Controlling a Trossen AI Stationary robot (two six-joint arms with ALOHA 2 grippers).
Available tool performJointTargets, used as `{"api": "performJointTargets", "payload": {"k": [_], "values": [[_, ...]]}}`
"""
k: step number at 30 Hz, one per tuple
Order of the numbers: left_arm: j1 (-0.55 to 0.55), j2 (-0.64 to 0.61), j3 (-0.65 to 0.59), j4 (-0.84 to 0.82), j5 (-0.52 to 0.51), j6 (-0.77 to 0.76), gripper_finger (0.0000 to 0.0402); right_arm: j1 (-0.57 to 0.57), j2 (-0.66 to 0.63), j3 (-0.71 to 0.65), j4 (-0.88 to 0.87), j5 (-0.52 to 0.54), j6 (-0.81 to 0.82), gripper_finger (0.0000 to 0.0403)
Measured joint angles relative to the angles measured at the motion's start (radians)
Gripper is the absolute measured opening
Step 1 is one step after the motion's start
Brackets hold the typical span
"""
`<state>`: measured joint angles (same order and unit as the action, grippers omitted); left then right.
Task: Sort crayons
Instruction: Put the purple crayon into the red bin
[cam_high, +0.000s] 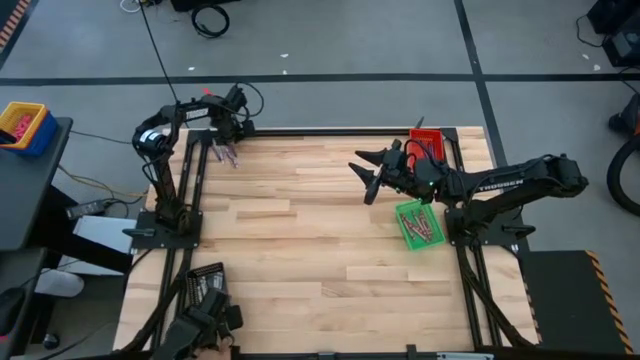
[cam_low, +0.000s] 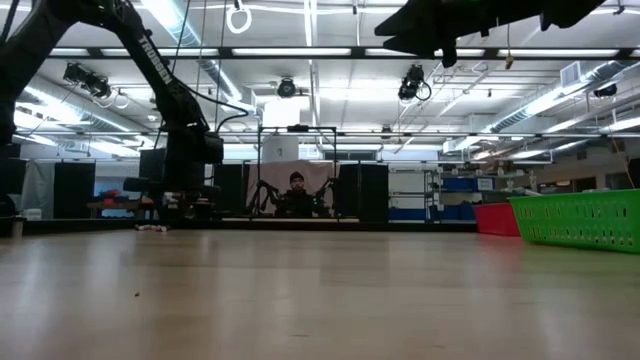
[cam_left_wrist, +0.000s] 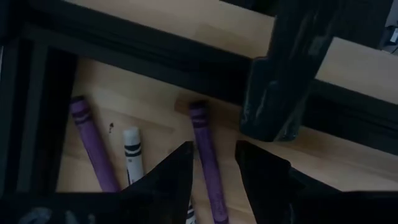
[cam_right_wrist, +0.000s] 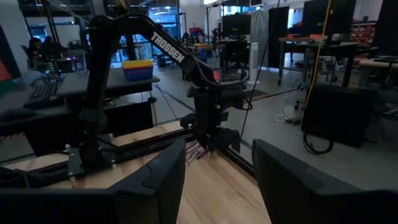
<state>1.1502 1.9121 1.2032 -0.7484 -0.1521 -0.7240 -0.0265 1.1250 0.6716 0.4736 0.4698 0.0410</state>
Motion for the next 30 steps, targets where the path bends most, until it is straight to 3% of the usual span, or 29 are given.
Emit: {"api": "performJointTargets", "payload": {"k": [7,14,18,22,24,27,30], "values": [[-0.023,0.001,0.000,-0.012,-0.007,0.020,0.0129,0.000,0.000,0.000,0.005,0.000,-0.001,0.0189],[-0.064,0.002,-0.001,-0.022,-0.011,0.014,0.0028,0.005,-0.010,0.000,0.004,-0.001,-0.010,0.0189],[-0.068,-0.026,-0.006,-0.044,0.065,0.047,0.0019,0.032,-0.057,0.000,-0.024,-0.001,-0.041,0.0189],[-0.081,-0.148,-0.008,-0.048,0.175,0.131,0.0033,0.065,-0.111,0.000,-0.068,0.006,-0.105,0.0189],[-0.110,-0.237,-0.007,-0.038,0.174,0.165,0.0032,0.078,-0.129,0.000,-0.085,0.004,-0.160,0.0189],[-0.210,-0.380,-0.011,0.026,0.180,0.198,0.0028,0.092,-0.131,0.000,-0.085,0.001,-0.231,0.0189],[-0.364,-0.513,-0.024,0.195,0.184,0.222,0.0028,0.088,-0.110,0.001,-0.050,0.000,-0.241,0.0189]]}}
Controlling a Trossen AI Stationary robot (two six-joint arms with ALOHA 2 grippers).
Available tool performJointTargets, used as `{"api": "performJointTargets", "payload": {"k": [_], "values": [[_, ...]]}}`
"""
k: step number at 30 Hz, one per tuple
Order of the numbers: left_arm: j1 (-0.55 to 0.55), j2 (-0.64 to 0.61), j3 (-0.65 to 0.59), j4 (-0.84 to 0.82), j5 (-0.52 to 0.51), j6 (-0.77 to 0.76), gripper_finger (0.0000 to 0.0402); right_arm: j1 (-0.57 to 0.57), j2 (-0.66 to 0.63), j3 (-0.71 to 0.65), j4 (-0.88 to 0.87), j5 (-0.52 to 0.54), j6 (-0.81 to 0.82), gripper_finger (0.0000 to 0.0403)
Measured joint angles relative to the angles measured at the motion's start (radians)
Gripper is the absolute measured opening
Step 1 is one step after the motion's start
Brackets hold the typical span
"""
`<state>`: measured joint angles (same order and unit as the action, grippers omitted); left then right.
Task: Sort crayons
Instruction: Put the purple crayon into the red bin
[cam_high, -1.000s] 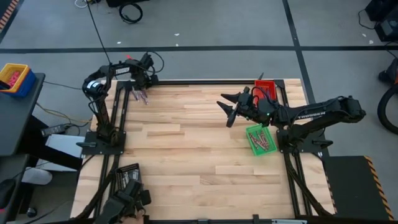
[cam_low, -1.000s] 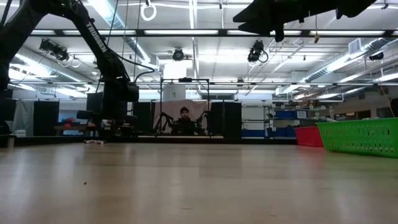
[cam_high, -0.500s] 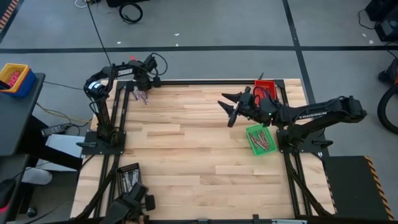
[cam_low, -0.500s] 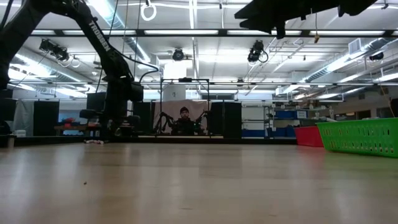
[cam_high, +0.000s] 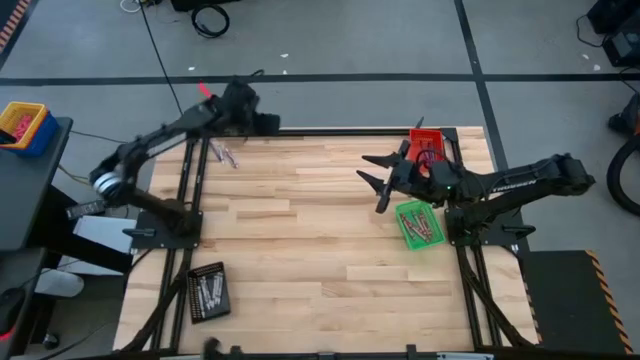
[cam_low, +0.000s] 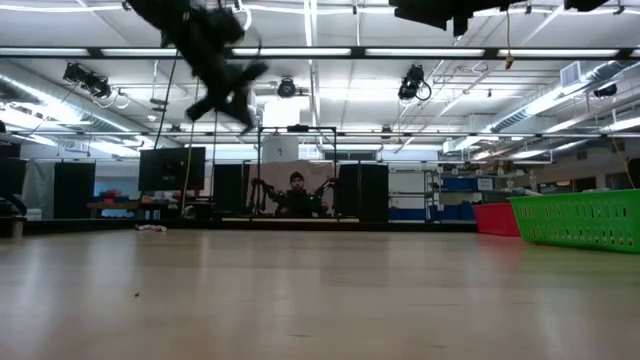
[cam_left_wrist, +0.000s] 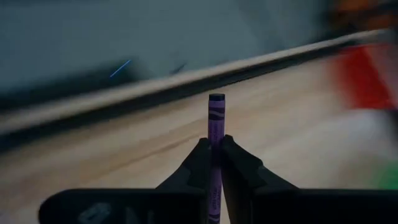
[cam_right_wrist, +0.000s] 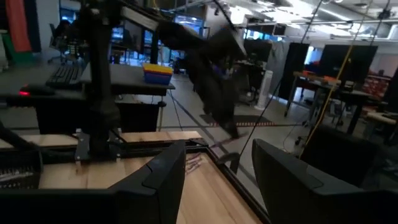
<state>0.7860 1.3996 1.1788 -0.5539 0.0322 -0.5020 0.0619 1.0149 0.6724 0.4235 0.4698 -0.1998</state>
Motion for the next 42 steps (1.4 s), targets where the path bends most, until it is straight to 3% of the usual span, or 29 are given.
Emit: {"api": "performJointTargets", "payload": {"k": [5,10,16,24,35,42], "values": [[-0.324,-0.141,-0.101,0.458,-0.020,0.083,0.0029,-0.023,0.088,0.000,0.113,-0.005,0.047,0.0189],[-0.575,-0.142,-0.198,0.853,-0.043,0.261,0.0029,-0.025,0.202,0.000,0.226,-0.119,0.006,0.0198],[-0.743,-0.102,-0.225,0.964,-0.044,0.408,0.0029,0.003,0.244,0.000,0.313,-0.157,-0.063,0.0234],[-0.807,-0.037,-0.223,1.097,-0.046,0.540,0.0029,0.009,0.243,0.001,0.364,-0.369,0.056,0.0239],[-0.791,0.028,-0.222,1.181,-0.047,0.574,0.0029,0.007,0.313,0.000,0.470,-0.362,0.068,0.0192],[-0.776,0.028,-0.222,1.187,-0.048,0.569,0.0029,-0.009,0.315,0.001,0.483,-0.362,0.100,0.0117]]}}
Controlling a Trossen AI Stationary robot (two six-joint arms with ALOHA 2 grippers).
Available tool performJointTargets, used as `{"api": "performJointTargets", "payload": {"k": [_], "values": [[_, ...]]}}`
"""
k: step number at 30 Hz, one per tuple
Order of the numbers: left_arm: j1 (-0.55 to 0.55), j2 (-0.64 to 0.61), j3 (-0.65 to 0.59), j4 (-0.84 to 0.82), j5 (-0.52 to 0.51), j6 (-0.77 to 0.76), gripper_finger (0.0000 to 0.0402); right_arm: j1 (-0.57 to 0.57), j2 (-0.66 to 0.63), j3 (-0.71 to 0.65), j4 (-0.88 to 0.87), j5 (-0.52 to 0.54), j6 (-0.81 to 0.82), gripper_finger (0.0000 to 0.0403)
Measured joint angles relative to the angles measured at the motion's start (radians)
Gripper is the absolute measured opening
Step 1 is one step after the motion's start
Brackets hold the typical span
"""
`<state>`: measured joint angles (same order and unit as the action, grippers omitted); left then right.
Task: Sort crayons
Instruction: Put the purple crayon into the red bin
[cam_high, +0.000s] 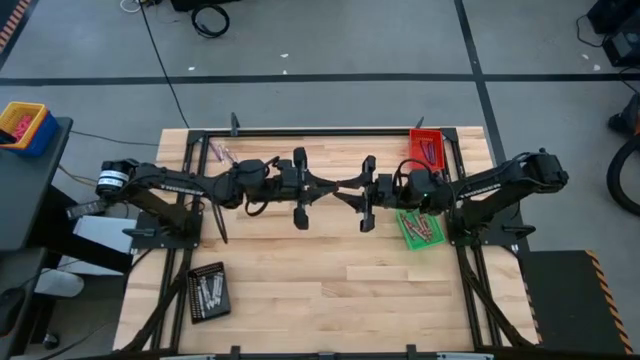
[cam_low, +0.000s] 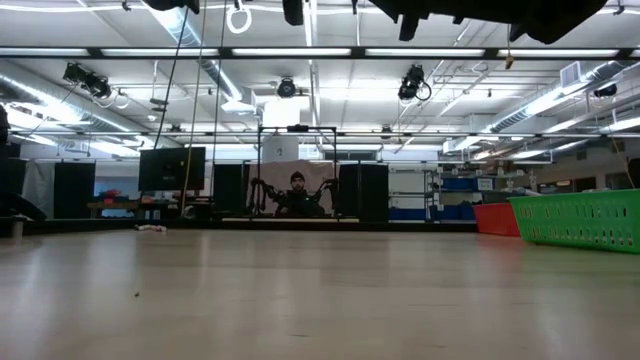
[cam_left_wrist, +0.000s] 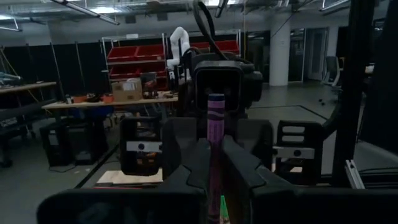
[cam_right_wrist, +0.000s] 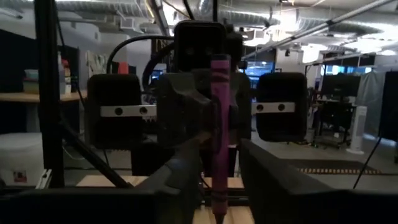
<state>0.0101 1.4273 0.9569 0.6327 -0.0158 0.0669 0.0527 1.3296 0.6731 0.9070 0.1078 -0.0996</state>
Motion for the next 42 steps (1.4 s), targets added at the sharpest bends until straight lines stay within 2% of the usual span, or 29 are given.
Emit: {"api": "performJointTargets", "payload": {"k": [5,8,14,17,20,22,26,28,30,33,35,38,42], "values": [[0.000,0.000,0.000,0.015,-0.016,-0.003,0.0030,-0.021,0.025,0.000,0.015,-0.020,0.042,0.0052],[0.000,0.000,0.000,0.013,-0.017,-0.007,0.0030,-0.029,0.027,0.000,0.017,-0.029,0.044,0.0026],[0.000,-0.002,0.000,-0.009,-0.043,-0.018,0.0040,-0.030,0.019,0.000,-0.003,-0.030,0.045,0.0022],[0.001,-0.049,0.003,-0.144,-0.098,0.003,0.0070,-0.031,0.000,0.000,-0.049,-0.004,0.048,0.0023],[0.016,-0.125,0.030,-0.387,-0.175,-0.022,0.0115,-0.036,-0.063,0.000,-0.159,0.094,0.029,0.0027],[0.026,-0.184,0.036,-0.554,-0.237,-0.071,0.0145,-0.050,-0.126,0.000,-0.306,0.202,0.016,0.0028],[0.035,-0.278,0.038,-0.902,-0.414,-0.192,0.0186,-0.101,-0.265,0.002,-0.621,0.562,0.002,0.0028],[0.034,-0.305,0.036,-1.061,-0.507,-0.292,0.0196,-0.144,-0.308,0.000,-0.813,0.751,0.075,0.0029],[0.032,-0.308,0.023,-1.154,-0.571,-0.398,0.0200,-0.209,-0.334,0.000,-0.988,0.846,0.203,0.0029],[0.032,-0.303,-0.018,-1.222,-0.593,-0.498,0.0200,-0.342,-0.325,0.000,-1.183,0.812,0.396,0.0029],[0.027,-0.288,-0.051,-1.189,-0.593,-0.524,0.0201,-0.441,-0.295,-0.010,-1.248,0.767,0.461,0.0029],[0.024,-0.273,-0.107,-1.180,-0.591,-0.550,0.0201,-0.581,-0.226,-0.033,-1.256,0.759,0.527,0.0030],[0.016,-0.263,-0.146,-1.156,-0.580,-0.582,0.0201,-0.725,-0.117,-0.055,-1.254,0.612,0.554,0.0030]]}}
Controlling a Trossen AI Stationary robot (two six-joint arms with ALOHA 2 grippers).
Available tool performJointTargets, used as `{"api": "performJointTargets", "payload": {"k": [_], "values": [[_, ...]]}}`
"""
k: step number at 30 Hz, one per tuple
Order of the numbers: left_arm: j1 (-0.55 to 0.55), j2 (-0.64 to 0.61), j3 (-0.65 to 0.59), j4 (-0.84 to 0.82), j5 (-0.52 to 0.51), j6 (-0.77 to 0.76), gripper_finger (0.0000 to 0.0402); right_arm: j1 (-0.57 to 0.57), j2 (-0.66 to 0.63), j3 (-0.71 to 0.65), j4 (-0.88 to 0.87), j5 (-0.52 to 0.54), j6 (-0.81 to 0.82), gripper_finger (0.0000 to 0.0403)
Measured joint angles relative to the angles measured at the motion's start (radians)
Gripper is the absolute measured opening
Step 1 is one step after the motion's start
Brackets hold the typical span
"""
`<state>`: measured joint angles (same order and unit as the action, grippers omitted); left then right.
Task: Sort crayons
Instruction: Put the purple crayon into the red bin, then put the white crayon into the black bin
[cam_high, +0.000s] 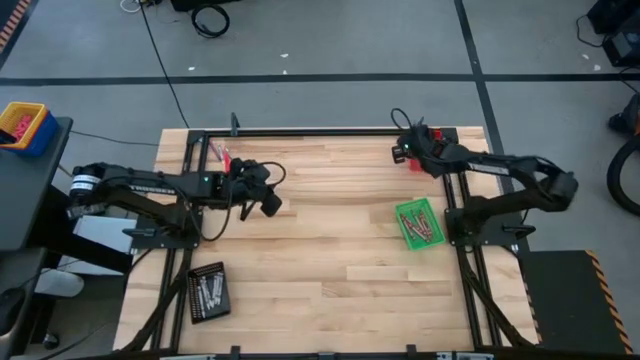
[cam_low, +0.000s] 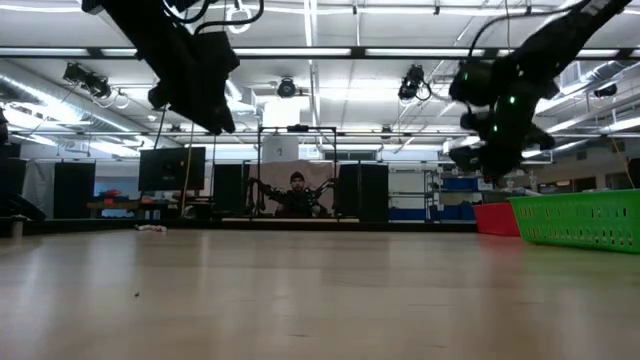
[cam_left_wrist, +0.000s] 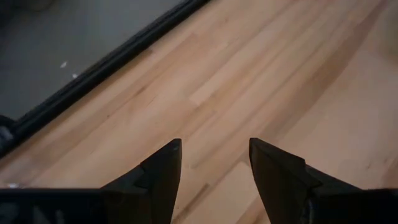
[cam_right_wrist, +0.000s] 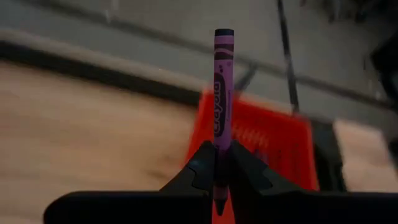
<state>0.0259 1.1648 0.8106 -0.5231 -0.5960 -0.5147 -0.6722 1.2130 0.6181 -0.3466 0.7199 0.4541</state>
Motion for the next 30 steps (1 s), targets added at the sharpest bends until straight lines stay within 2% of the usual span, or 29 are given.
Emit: {"api": "performJointTargets", "payload": {"k": [2,6,11,16,20,25,30], "values": [[-0.005,0.002,-0.002,0.005,0.012,-0.007,0.0201,-0.048,0.059,-0.006,0.020,-0.040,0.001,0.0030],[-0.020,0.001,-0.002,0.020,0.014,-0.008,0.0201,-0.108,0.160,-0.007,0.060,-0.037,0.008,0.0032],[-0.025,0.001,-0.002,0.034,0.014,-0.028,0.0201,-0.157,0.272,-0.007,0.120,-0.091,0.021,0.0037],[0.009,-0.001,0.000,0.029,0.037,-0.125,0.0201,-0.145,0.298,0.010,0.115,-0.069,0.036,0.0068],[0.125,-0.001,0.001,-0.023,0.171,-0.173,0.0201,-0.141,0.243,0.009,0.112,-0.070,0.014,0.0113],[0.348,-0.001,0.001,-0.142,0.172,-0.177,0.0201,-0.094,0.094,0.009,0.106,-0.110,-0.019,0.0164],[0.623,0.029,0.001,-0.296,0.194,-0.262,0.0200,0.014,-0.085,0.009,0.180,-0.174,-0.087,0.0188]]}}
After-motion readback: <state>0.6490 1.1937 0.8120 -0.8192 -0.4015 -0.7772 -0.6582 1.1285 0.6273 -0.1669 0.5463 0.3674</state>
